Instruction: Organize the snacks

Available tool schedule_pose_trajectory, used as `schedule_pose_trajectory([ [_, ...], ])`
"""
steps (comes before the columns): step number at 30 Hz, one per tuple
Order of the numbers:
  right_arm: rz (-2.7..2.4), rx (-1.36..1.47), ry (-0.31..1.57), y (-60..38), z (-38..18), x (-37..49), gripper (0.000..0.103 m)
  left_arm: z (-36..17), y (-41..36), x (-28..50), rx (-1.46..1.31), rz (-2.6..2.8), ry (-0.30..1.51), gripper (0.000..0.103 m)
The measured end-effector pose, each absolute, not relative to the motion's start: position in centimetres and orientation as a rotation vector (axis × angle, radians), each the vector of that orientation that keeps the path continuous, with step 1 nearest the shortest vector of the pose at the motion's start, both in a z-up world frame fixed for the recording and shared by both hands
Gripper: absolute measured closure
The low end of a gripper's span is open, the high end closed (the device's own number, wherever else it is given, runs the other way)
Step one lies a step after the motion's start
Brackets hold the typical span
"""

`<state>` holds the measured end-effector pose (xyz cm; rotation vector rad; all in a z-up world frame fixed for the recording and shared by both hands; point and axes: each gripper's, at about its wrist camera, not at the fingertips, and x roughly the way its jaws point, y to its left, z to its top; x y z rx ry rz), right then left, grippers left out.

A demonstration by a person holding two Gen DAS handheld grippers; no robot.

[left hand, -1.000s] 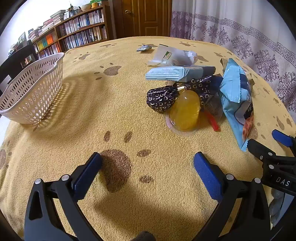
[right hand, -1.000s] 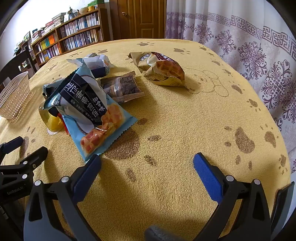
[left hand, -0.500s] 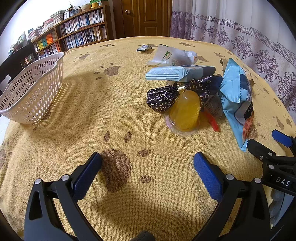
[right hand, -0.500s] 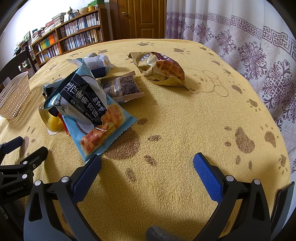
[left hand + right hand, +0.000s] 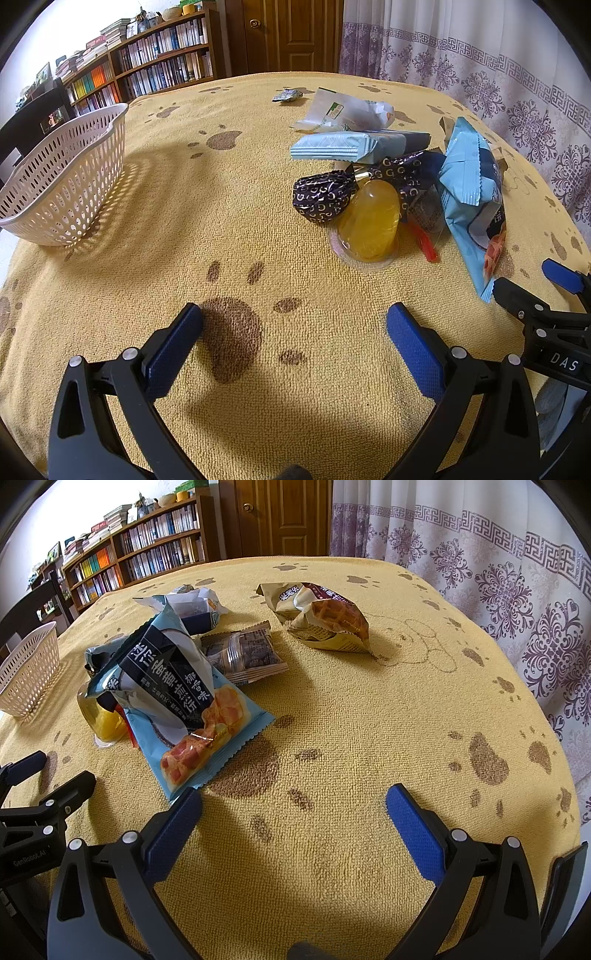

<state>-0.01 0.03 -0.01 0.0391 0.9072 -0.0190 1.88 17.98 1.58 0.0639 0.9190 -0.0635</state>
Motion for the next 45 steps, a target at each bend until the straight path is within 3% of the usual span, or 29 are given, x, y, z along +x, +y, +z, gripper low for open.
schedule_pose_trajectory([
  [45, 0.081, 0.1, 0.894, -1.0, 0.4, 0.0, 0.005, 1.4, 18.1, 2.1, 0.052, -0.07, 0.916, 0.002],
])
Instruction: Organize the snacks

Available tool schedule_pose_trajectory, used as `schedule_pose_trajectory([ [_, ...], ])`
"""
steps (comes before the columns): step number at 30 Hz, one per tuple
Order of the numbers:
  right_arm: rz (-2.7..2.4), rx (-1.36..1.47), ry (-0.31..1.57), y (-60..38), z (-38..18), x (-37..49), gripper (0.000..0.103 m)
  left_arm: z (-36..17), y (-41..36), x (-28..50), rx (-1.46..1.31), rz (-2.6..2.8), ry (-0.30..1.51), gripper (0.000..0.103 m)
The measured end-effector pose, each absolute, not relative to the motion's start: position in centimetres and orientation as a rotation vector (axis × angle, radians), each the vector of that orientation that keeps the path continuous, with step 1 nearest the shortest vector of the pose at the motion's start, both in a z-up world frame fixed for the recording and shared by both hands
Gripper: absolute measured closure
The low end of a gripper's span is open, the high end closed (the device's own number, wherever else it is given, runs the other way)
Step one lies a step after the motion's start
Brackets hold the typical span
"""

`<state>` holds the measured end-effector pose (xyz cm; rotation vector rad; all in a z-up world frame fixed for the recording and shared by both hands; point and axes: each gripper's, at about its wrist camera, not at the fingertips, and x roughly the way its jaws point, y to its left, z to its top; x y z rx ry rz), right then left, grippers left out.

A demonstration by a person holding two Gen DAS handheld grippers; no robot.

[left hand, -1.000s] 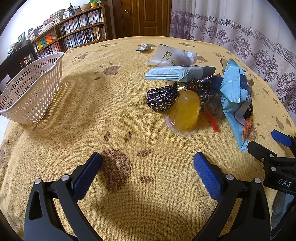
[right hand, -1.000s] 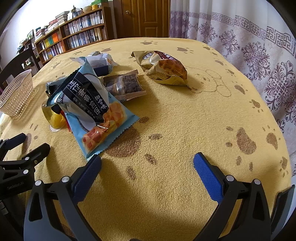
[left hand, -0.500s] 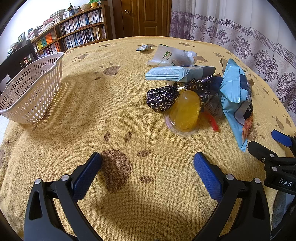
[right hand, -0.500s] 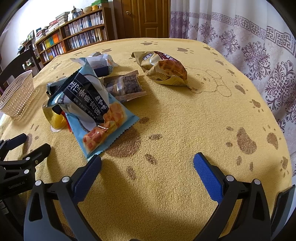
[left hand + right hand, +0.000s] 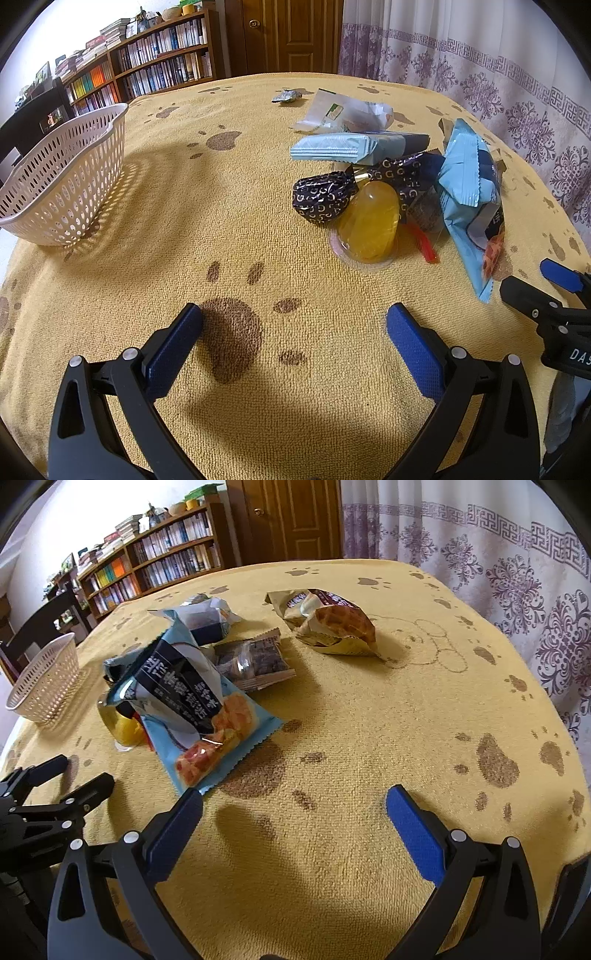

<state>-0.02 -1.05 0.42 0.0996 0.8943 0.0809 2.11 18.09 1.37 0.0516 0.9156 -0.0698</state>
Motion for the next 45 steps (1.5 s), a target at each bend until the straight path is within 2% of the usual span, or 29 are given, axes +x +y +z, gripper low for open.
schedule_pose_trajectory([
  [24, 0.22, -0.007, 0.826, 1.4, 1.5, -1.3, 0.005, 2.1, 18.9, 2.0, 0.0, -0.091, 0.888, 0.002],
  [32, 0.282, -0.117, 0.762, 3.1, 3.0, -0.3, 0.005, 5.1, 19.6, 0.5, 0.139, -0.033, 0.744, 0.002],
  [41, 0.329, -0.153, 0.785, 5.0, 2.8, 4.1, 0.005, 7.6, 22.8, 0.2, 0.099, 0.008, 0.687, 0.002],
  [42, 0.334, -0.147, 0.793, 5.0, 2.6, 4.5, 0.006, 7.7, 23.0, 0.2, 0.095, 0.011, 0.688, 0.002],
  [45, 0.356, -0.093, 0.841, 4.5, 2.0, 5.8, 0.024, 7.6, 23.3, 0.4, 0.091, 0.011, 0.695, 0.002],
])
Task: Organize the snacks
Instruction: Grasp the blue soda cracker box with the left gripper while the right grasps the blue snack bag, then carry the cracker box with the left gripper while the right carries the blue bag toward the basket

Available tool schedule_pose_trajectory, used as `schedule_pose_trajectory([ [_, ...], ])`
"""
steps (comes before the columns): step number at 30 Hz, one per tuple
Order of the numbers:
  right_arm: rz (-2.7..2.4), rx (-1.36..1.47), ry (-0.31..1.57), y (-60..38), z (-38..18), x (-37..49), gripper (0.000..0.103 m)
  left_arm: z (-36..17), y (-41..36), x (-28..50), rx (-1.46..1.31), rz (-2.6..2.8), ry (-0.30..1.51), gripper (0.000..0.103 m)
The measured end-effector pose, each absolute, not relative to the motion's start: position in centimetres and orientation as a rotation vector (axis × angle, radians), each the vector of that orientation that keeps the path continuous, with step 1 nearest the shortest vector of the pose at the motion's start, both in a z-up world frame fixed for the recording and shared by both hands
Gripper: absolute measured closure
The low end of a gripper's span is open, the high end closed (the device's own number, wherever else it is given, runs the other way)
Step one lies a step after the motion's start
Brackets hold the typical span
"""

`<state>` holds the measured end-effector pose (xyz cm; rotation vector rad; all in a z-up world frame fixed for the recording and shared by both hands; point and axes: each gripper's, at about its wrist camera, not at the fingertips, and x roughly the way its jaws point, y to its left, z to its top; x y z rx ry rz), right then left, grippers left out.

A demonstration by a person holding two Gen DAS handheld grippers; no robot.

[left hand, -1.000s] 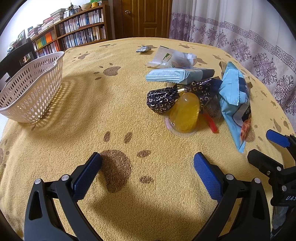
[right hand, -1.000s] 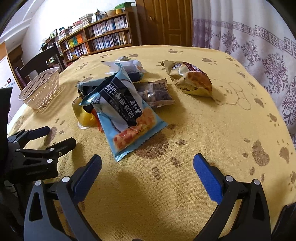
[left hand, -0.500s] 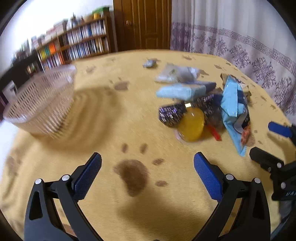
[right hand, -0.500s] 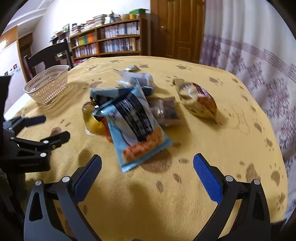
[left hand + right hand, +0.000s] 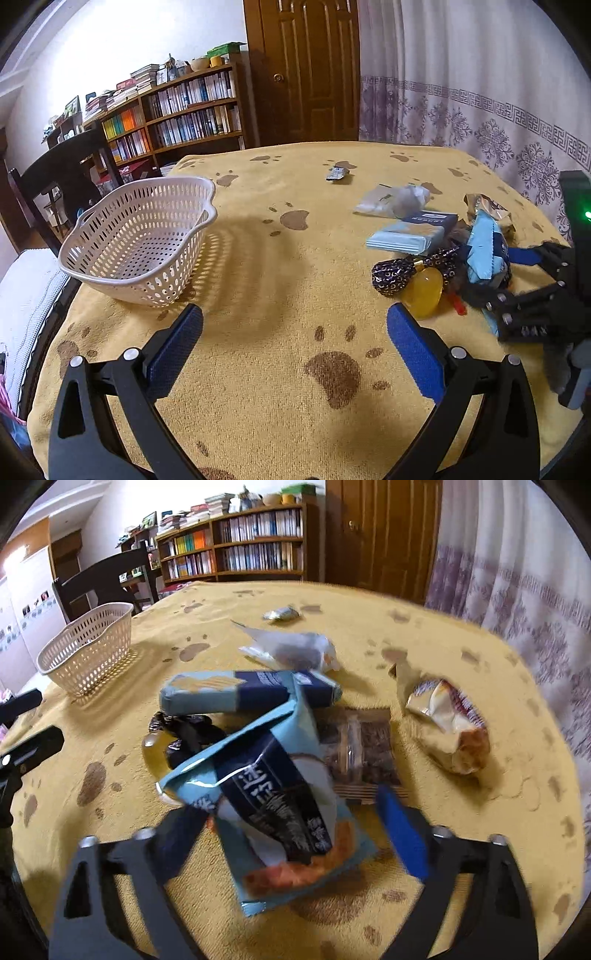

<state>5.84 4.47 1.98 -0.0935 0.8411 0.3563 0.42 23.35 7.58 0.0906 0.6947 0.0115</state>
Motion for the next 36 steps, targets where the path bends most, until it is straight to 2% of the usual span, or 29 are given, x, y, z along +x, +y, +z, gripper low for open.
schedule_pose_trajectory([
  [2, 0.372, -0.056, 0.846, 4.1, 2.1, 5.8, 0.037, 7.5, 23.3, 0.5, 0.091, 0.008, 0.698, 0.002],
  [7, 0.38, -0.056, 0.847, 3.3, 2.4, 4.1, 0.047, 7.3, 22.9, 1.0, 0.083, -0.021, 0.718, 0.002],
  [20, 0.373, 0.042, 0.804, -0.8, 3.5, 1.0, 0.048, 8.6, 18.1, 7.2, 0.082, -0.262, 0.771, 0.002],
  [30, 0.382, 0.08, 0.825, -1.5, 2.7, 1.6, 0.048, 5.4, 13.2, 14.5, 0.127, -0.459, 0.933, 0.003],
  [31, 0.383, 0.081, 0.826, -1.5, 2.7, 1.6, 0.048, 4.9, 12.8, 15.1, 0.133, -0.471, 0.953, 0.005],
  [33, 0.386, 0.083, 0.829, -1.5, 2.6, 1.7, 0.048, 4.1, 12.6, 15.9, 0.133, -0.474, 0.987, 0.023],
  [36, 0.385, 0.087, 0.837, -1.5, 2.3, 1.9, 0.048, 3.4, 12.6, 16.6, 0.073, -0.522, 1.02, 0.034],
])
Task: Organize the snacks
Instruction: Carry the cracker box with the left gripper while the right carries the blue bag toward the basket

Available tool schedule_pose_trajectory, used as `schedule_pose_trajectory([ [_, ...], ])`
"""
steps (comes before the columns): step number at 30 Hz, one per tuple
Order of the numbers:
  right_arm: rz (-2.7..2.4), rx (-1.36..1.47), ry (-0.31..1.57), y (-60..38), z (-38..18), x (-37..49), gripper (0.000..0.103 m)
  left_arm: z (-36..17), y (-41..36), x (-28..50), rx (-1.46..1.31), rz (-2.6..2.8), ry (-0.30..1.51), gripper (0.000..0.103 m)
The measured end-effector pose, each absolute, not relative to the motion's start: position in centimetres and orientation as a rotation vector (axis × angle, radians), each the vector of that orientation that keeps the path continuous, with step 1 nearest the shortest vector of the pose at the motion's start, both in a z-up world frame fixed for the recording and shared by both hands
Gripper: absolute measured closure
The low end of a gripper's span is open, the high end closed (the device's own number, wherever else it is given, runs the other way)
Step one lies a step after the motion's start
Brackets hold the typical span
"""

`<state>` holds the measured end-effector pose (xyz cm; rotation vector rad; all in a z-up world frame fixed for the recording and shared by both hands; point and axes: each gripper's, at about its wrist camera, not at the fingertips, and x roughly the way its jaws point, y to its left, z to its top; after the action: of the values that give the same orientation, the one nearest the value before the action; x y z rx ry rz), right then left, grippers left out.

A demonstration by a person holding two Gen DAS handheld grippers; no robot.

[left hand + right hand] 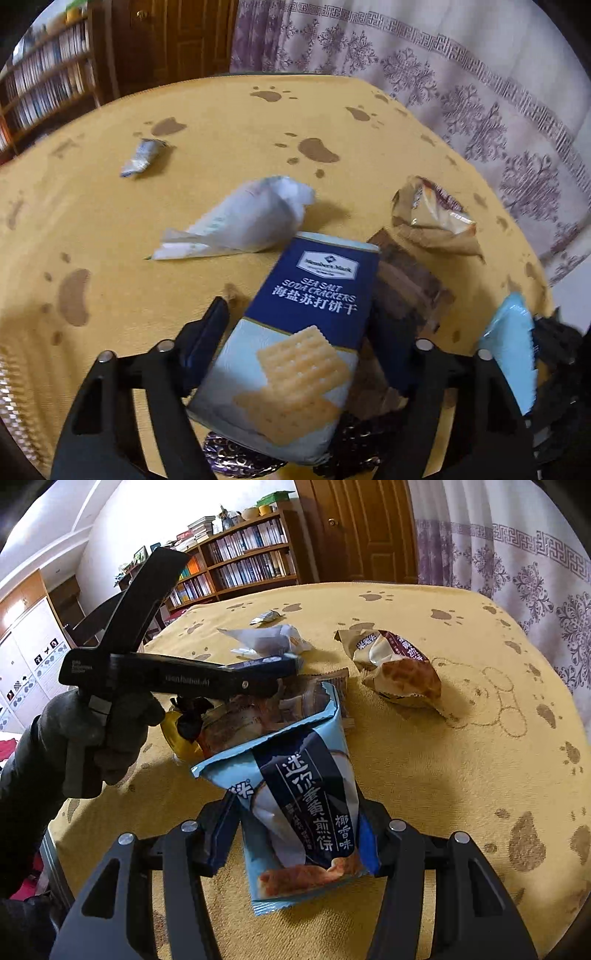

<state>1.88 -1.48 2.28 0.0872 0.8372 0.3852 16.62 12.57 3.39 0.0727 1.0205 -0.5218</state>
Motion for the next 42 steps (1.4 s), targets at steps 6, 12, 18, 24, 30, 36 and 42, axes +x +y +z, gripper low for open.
schedule_pose_trajectory([
  [6, 0.384, 0.093, 0.834, -1.5, 2.3, 2.0, 0.048, 3.8, 12.5, 15.7, 0.077, -0.529, 0.984, 0.05],
  [12, 0.382, 0.093, 0.828, -1.5, 2.5, 1.7, 0.048, 5.7, 13.6, 14.3, 0.038, -0.513, 0.941, 0.052],
  [18, 0.384, 0.095, 0.818, -1.4, 2.8, 1.5, 0.048, 8.0, 15.6, 12.6, -0.013, -0.496, 0.885, 0.052],
  [24, 0.387, 0.097, 0.807, -1.1, 3.2, 1.1, 0.048, 10.6, 18.7, 11.4, -0.077, -0.435, 0.822, 0.052],
  [30, 0.394, 0.099, 0.798, -0.7, 3.6, 0.7, 0.048, 12.7, 21.1, 10.3, -0.101, -0.38, 0.755, 0.052],
  [36, 0.401, 0.109, 0.788, -0.4, 4.1, 0.2, 0.048, 14.6, 24.5, 8.5, -0.063, -0.196, 0.666, 0.052],
  [42, 0.411, 0.118, 0.792, 0.4, 4.2, -0.1, 0.048, 16.0, 29.7, 7.1, -0.085, -0.019, 0.593, 0.052],
])
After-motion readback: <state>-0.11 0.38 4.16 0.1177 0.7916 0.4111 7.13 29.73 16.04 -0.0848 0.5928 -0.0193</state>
